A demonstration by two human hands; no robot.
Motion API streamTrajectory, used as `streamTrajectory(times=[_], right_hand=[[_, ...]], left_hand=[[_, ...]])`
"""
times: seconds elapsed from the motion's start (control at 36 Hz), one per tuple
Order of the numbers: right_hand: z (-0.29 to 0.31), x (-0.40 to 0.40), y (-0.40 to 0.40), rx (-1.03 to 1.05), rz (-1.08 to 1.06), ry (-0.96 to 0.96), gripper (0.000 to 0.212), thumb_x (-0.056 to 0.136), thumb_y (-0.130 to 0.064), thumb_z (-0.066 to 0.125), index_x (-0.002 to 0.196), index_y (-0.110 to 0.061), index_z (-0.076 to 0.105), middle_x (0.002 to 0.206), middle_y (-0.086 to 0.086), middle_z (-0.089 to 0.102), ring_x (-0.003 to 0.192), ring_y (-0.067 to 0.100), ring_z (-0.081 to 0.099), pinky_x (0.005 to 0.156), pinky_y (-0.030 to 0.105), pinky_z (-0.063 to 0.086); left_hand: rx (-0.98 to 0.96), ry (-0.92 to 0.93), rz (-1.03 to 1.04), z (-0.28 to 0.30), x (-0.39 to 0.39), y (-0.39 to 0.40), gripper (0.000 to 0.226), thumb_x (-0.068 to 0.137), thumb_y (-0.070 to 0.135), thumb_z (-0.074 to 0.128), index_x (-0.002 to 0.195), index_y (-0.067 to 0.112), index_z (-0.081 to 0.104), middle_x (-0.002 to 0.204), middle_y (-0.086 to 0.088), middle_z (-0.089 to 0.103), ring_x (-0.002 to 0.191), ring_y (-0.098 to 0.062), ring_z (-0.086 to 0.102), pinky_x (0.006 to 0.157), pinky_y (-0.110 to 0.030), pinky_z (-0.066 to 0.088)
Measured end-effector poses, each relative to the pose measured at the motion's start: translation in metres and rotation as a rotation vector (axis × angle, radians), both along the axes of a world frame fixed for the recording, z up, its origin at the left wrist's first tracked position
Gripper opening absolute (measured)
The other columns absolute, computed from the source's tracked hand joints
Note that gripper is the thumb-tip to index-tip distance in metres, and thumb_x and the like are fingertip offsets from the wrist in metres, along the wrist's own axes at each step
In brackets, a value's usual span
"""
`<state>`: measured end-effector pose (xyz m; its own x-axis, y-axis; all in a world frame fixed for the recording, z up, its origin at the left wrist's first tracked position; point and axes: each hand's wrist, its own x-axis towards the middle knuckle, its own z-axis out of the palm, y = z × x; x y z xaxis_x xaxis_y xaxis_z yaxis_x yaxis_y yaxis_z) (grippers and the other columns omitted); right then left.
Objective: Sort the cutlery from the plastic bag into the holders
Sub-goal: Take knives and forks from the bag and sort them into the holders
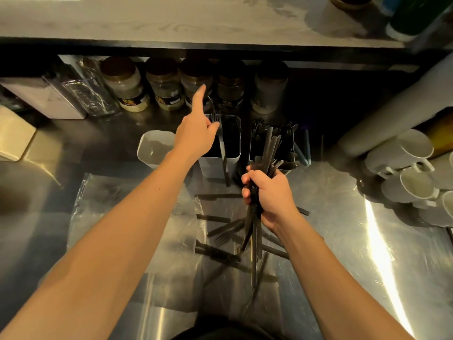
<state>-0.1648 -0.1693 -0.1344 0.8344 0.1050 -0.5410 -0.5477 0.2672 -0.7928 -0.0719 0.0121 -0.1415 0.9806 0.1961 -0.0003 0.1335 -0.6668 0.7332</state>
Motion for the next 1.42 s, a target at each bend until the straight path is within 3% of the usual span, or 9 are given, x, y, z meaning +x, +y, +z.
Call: streamTrajectory(times=[0.14,0.28,0.39,0.47,0.58,0.69,0.81,0.97,1.42], right_hand=[[0.001,0.000,-0.002,-0.004,-0.002,0.001,0.018,0.097,-0.007,0.057,0.115,-0.007,0.057,0.074,0.002,0.065,0.052,0.014,0.054,0.048,0.026,0.044],[0.001,0.002,0.000,-0.015,-0.006,-0.012,0.015,0.097,-0.006,0.057,0.112,-0.009,0.057,0.071,0.000,0.066,0.051,0.014,0.053,0.048,0.027,0.044],[0.004,0.002,0.002,-0.005,0.005,-0.022,0.014,0.097,-0.007,0.057,0.111,-0.010,0.057,0.070,0.000,0.066,0.051,0.014,0.054,0.048,0.026,0.045],[0.007,0.003,0.001,0.015,0.029,-0.036,0.013,0.099,-0.008,0.055,0.112,-0.009,0.056,0.071,0.001,0.064,0.052,0.015,0.053,0.049,0.027,0.045],[0.013,0.003,0.000,0.062,0.093,-0.074,0.007,0.102,-0.015,0.056,0.106,-0.010,0.054,0.073,0.002,0.061,0.053,0.016,0.051,0.050,0.027,0.044],[0.019,0.002,-0.002,0.157,0.170,-0.116,0.009,0.102,-0.017,0.055,0.104,-0.011,0.049,0.073,0.002,0.057,0.053,0.016,0.048,0.050,0.027,0.042],[0.025,-0.001,-0.004,0.407,0.327,-0.098,0.003,0.102,-0.012,0.048,0.101,-0.010,0.048,0.069,0.000,0.049,0.049,0.011,0.044,0.046,0.023,0.040],[0.037,-0.008,-0.003,0.678,0.472,-0.022,0.008,0.097,-0.010,0.045,0.103,-0.011,0.049,0.064,-0.003,0.049,0.044,0.005,0.046,0.042,0.017,0.039],[0.041,-0.015,-0.002,0.449,0.532,-0.069,0.009,0.096,0.000,0.048,0.099,-0.008,0.050,0.066,0.002,0.050,0.044,0.009,0.045,0.041,0.018,0.037]], left_hand=[[-0.087,-0.307,0.111,0.026,0.000,0.010,0.052,0.100,0.020,0.053,0.150,0.014,0.039,0.092,0.011,0.057,0.086,0.000,0.055,0.094,-0.023,0.048],[0.039,-0.767,0.057,0.048,-0.007,0.009,0.023,0.100,0.011,0.050,0.118,-0.002,0.058,0.107,-0.016,0.058,0.092,-0.007,0.052,0.085,-0.018,0.045],[0.242,-0.506,-0.080,0.041,-0.004,0.009,0.040,0.099,0.012,0.048,0.139,0.015,0.048,0.115,-0.006,0.062,0.091,-0.012,0.055,0.087,-0.035,0.047],[0.517,-0.225,-0.221,0.019,0.002,0.006,0.044,0.101,0.014,0.044,0.144,0.025,0.044,0.132,-0.005,0.058,0.117,-0.030,0.054,0.096,-0.048,0.041],[0.748,-0.084,-0.271,-0.010,-0.005,0.007,0.041,0.104,0.034,0.043,0.143,0.026,0.051,0.120,-0.010,0.052,0.108,-0.036,0.044,0.088,-0.049,0.042],[0.241,-0.181,-0.073,0.000,-0.019,-0.011,0.027,0.101,0.042,0.043,0.109,0.028,0.066,0.100,0.001,0.058,0.102,-0.034,0.051,0.083,-0.041,0.040],[-0.615,0.346,-0.220,0.043,-0.044,-0.036,0.033,0.104,0.027,0.041,0.111,0.013,0.070,0.090,-0.003,0.065,0.079,-0.021,0.054,0.073,-0.033,0.044],[-0.916,0.535,-0.477,0.067,-0.066,-0.029,0.031,0.106,0.017,0.039,0.118,0.019,0.067,0.118,-0.007,0.072,0.117,-0.029,0.064,0.103,-0.041,0.051],[-0.640,0.325,-0.284,0.068,-0.080,-0.026,0.032,0.098,-0.001,0.053,0.117,0.018,0.069,0.094,0.002,0.077,0.097,-0.023,0.072,0.090,-0.037,0.055]])
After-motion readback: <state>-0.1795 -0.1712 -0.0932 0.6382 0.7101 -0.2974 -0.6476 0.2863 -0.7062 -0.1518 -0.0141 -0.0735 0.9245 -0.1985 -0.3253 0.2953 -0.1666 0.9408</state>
